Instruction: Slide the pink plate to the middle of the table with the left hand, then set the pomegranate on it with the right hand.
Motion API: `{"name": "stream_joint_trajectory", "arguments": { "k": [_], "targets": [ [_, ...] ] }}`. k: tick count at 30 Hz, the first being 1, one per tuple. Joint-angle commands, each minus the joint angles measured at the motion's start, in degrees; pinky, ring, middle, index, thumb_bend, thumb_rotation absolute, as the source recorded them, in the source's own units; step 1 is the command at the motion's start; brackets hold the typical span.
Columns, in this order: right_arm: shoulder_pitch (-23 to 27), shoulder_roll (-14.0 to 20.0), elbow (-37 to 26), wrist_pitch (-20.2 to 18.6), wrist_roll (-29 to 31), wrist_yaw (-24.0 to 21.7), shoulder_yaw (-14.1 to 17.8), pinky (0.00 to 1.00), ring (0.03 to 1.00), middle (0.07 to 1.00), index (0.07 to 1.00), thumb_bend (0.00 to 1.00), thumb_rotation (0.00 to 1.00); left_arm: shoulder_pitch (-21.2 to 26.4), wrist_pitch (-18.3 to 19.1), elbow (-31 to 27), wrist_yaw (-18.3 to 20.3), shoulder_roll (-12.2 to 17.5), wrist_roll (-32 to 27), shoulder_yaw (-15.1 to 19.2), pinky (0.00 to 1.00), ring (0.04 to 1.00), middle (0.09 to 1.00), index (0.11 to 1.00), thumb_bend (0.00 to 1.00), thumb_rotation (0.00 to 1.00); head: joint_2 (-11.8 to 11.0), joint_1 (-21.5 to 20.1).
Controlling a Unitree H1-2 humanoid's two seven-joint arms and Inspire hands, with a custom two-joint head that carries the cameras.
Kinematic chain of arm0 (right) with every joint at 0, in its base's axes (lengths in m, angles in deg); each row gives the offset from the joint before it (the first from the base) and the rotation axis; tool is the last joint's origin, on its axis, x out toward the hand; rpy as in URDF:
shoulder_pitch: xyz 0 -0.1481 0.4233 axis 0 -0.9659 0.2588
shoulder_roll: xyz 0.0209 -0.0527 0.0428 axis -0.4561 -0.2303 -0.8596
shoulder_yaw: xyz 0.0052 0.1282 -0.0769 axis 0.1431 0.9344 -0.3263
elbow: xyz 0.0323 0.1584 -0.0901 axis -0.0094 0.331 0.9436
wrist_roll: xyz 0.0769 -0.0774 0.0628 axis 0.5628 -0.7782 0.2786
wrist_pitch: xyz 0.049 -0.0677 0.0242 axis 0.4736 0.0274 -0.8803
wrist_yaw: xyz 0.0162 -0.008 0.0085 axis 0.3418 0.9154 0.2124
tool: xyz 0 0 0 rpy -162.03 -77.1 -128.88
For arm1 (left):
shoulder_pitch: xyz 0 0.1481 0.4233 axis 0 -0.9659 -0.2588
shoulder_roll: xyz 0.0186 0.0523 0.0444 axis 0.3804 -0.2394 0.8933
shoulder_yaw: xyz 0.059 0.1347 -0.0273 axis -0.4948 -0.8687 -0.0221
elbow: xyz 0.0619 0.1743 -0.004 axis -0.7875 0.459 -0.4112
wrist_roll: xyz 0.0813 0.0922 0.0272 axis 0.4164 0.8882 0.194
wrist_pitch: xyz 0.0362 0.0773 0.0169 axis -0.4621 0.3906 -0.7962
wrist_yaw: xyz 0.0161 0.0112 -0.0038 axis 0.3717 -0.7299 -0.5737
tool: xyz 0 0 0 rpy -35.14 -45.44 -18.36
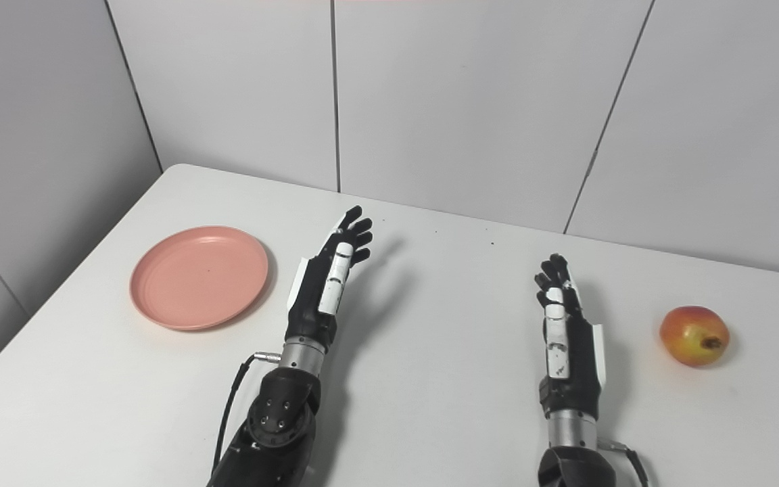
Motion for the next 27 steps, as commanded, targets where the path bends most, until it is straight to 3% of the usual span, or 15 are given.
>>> {"name": "stream_joint_trajectory", "arguments": {
  "k": [1,10,27],
  "targets": [
    [-2.13,0.79,1.68,0.43,0.21,-0.6,0.81,0.95,0.916,0.918,0.916,0.6,0.92,3.02,-0.21,-2.56,-0.7,0.24,0.53,0.43,0.82,0.843,0.857,0.849,0.5,1.0,-0.01,-0.08],
    [-2.15,1.09,1.99,0.93,0.21,-1.06,0.6,0.97,0.925,0.924,0.921,0.59,0.94,5.52,3.6,-4.73,-0.95,2.34,-0.7,3.82,0.83,0.82,0.822,0.808,0.52,1.0,0.11,0.06],
    [-2.23,1.24,1.82,1.02,-0.2,-0.9,0.65,0.96,0.916,0.916,0.916,0.6,0.93,8.34,6.73,-5.56,-1.43,9.76,-2.59,10.47,0.8,0.789,0.796,0.783,0.57,1.0,0.17,0.48]
  ]
}}
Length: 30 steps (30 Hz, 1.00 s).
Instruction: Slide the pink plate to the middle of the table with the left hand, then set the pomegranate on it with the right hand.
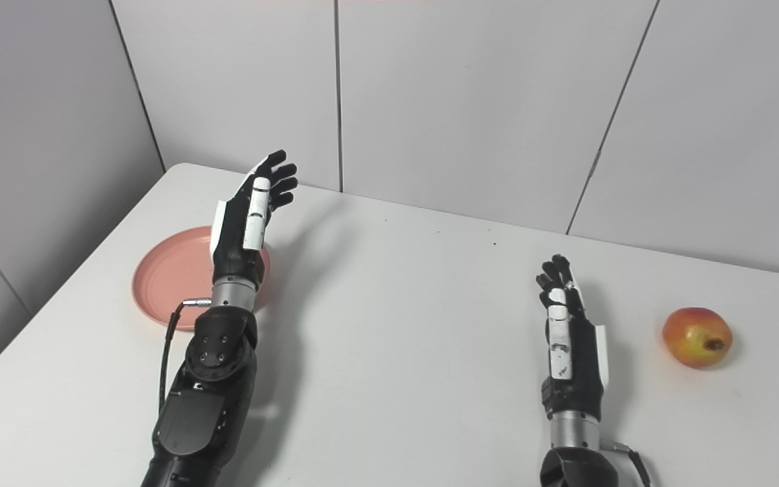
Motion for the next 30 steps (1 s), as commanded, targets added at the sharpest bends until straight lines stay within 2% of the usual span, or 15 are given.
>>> {"name": "stream_joint_trajectory", "arguments": {
  "k": [1,9,16,21,30],
  "targets": [
    [-2.23,1.17,1.84,1.04,0.06,-1.0,0.57,0.96,0.916,0.916,0.915,0.59,0.93,3.29,-0.34,-1.62,0.49,1.92,-1.13,0.74,0.8,0.792,0.798,0.784,0.55,1.0,0.08,-0.05],
    [-2.19,1.2,1.73,0.9,0.0,-1.3,0.68,0.96,0.922,0.92,0.916,0.59,0.92,3.67,-0.98,-0.02,0.4,5.05,-3.41,2.85,0.77,0.783,0.786,0.768,0.49,1.0,-0.09,0.21],
    [-2.08,1.3,1.61,0.2,0.2,-1.58,0.62,0.98,0.931,0.926,0.923,0.6,0.94,3.52,3.27,0.21,-0.7,7.75,-3.55,5.17,0.82,0.791,0.774,0.748,0.46,1.0,-0.16,0.3],
    [-2.04,1.16,1.6,0.4,0.15,-1.41,0.67,0.97,0.928,0.924,0.923,0.6,0.94,3.47,4.25,1.15,-0.4,9.01,-4.77,7.0,0.84,0.798,0.775,0.746,0.46,1.0,-0.22,0.27],
    [-1.9,1.3,1.79,0.15,0.0,-1.35,0.74,0.97,0.927,0.923,0.923,0.6,0.95,2.7,3.01,2.1,0.36,11.37,-6.28,8.28,0.76,0.772,0.778,0.763,0.48,1.0,-0.19,0.46]
  ]
}}
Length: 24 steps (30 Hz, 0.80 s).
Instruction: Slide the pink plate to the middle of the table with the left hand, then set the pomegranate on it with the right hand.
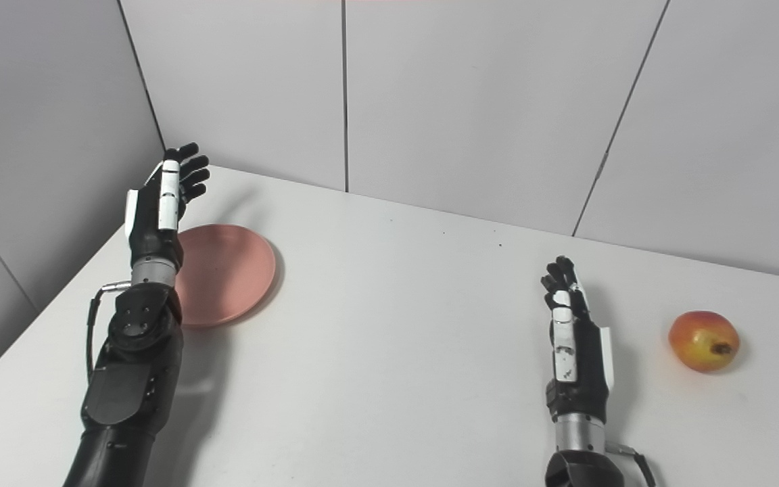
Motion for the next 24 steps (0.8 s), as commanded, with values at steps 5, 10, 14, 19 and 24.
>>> {"name": "stream_joint_trajectory", "arguments": {
  "k": [5,10,14,19,24],
  "targets": [
    [-1.9,0.87,1.87,0.15,0.6,-0.53,1.03,0.97,0.92,0.916,0.916,0.6,0.93,1.49,-2.23,-1.05,0.64,2.82,-0.99,1.09,0.73,0.752,0.755,0.743,0.45,1.0,0.17,0.22],
    [-1.83,0.97,2.15,0.62,0.54,-0.65,0.99,0.97,0.922,0.918,0.918,0.59,0.94,1.08,-0.98,-1.3,0.47,3.97,-2.42,2.23,0.72,0.745,0.751,0.741,0.45,1.0,0.08,0.26],
    [-1.77,0.95,2.25,0.65,0.29,-0.45,0.98,0.96,0.921,0.917,0.917,0.59,0.93,0.58,-1.57,-1.41,-0.12,4.39,-2.93,3.58,0.72,0.741,0.744,0.73,0.44,1.0,0.03,0.23],
    [-1.88,0.99,2.13,0.8,0.39,-0.61,0.95,0.96,0.922,0.915,0.918,0.59,0.94,-0.04,-4.17,2.0,0.65,6.01,-3.11,4.85,0.73,0.751,0.749,0.731,0.46,1.0,0.13,0.24],
    [-1.98,1.18,1.97,0.72,0.17,-0.62,0.87,0.96,0.922,0.917,0.917,0.59,0.94,-0.12,-6.8,6.3,1.31,7.28,-3.84,5.25,0.72,0.744,0.737,0.721,0.46,1.0,0.2,0.3]
  ]
}}
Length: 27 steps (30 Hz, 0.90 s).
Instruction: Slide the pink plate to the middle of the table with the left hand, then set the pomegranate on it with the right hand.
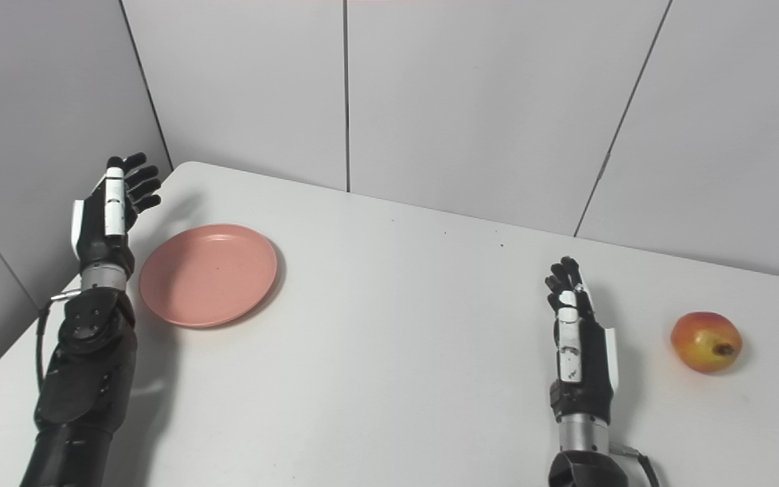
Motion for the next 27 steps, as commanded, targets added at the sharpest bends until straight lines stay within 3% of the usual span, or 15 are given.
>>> {"name": "stream_joint_trajectory", "arguments": {
  "k": [1,11,17,23,27],
  "targets": [
    [-2.1,1.01,1.69,0.53,-0.3,-0.56,0.49,0.96,0.921,0.917,0.917,0.6,0.94,1.86,-4.32,0.89,0.79,1.95,-0.43,0.24,0.71,0.74,0.733,0.717,0.46,1.0,0.03,-0.05],
    [-2.08,0.74,1.7,0.47,-0.08,-0.39,0.58,0.96,0.916,0.914,0.916,0.58,0.92,2.27,-6.75,6.67,0.89,2.95,-2.61,0.56,0.7,0.73,0.725,0.702,0.45,1.0,0.21,0.02],
    [-2.1,0.85,1.62,0.5,0.16,-0.72,0.52,0.97,0.921,0.919,0.918,0.59,0.93,2.31,-5.52,8.65,1.5,3.57,-3.22,-0.17,0.69,0.724,0.732,0.726,0.44,1.0,0.29,0.09],
    [-2.09,0.79,1.81,0.68,0.09,-0.52,0.6,0.96,0.917,0.914,0.913,0.58,0.92,2.86,-6.8,11.33,3.37,3.19,-4.62,-0.56,0.71,0.729,0.731,0.719,0.46,1.0,0.31,0.09],
    [-2.01,0.83,1.91,0.42,0.12,-0.53,0.67,0.97,0.924,0.918,0.916,0.58,0.93,2.67,-6.67,10.98,4.75,2.57,-4.86,-1.61,0.75,0.771,0.766,0.75,0.42,1.0,0.31,0.09]
  ]
}}
